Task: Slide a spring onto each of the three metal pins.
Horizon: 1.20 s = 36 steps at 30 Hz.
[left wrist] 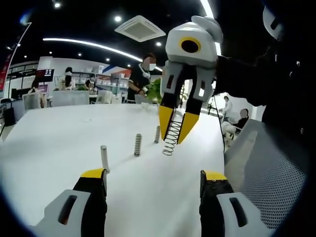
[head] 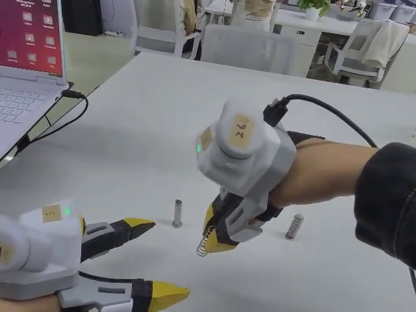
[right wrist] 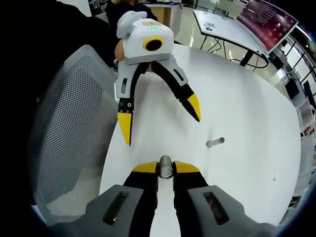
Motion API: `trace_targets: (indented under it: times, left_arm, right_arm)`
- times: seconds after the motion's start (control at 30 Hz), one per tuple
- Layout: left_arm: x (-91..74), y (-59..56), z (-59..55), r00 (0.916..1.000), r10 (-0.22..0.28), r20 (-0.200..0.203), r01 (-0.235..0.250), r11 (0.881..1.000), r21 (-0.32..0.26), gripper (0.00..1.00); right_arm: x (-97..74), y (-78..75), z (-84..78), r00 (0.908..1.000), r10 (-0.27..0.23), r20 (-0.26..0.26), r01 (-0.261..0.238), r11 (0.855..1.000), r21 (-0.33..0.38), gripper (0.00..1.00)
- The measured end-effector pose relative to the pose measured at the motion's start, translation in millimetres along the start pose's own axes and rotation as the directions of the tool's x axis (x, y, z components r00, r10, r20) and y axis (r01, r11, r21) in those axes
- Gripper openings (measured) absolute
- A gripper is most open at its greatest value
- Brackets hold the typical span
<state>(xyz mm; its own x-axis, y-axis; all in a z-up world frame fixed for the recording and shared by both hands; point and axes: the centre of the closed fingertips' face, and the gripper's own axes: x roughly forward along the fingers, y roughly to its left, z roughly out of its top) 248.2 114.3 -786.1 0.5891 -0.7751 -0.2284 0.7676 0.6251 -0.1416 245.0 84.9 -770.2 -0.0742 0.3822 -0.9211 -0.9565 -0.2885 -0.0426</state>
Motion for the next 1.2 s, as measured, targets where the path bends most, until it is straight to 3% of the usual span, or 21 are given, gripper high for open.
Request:
trace_targets:
  times: [0.57, 0.9, 1.2]
  left_arm:
    - [-5.8, 7.8, -7.9, 0.9996, 0.03, -0.001, -0.03, 0.999, -0.022, 0.85]
    - [-9.2, 11.9, -11.3, 0.9991, 0.043, 0.003, -0.042, 0.998, -0.036, 0.88]
    - [-13.1, 13.1, -15.4, 0.9984, 0.057, 0.004, -0.057, 0.997, -0.044, 0.88]
  right_arm:
    - [-11.7, -20.7, 5.5, 0.9995, -0.03, -0.01, 0.03, 1.0, -0.009, 0.09]
    - [-17.7, -44.9, 17.2, 0.9976, -0.065, -0.023, 0.064, 0.997, -0.036, 0.09]
    - [-11.6, -69.3, 24.1, 0.9962, -0.079, -0.038, 0.077, 0.996, -0.048, 0.09]
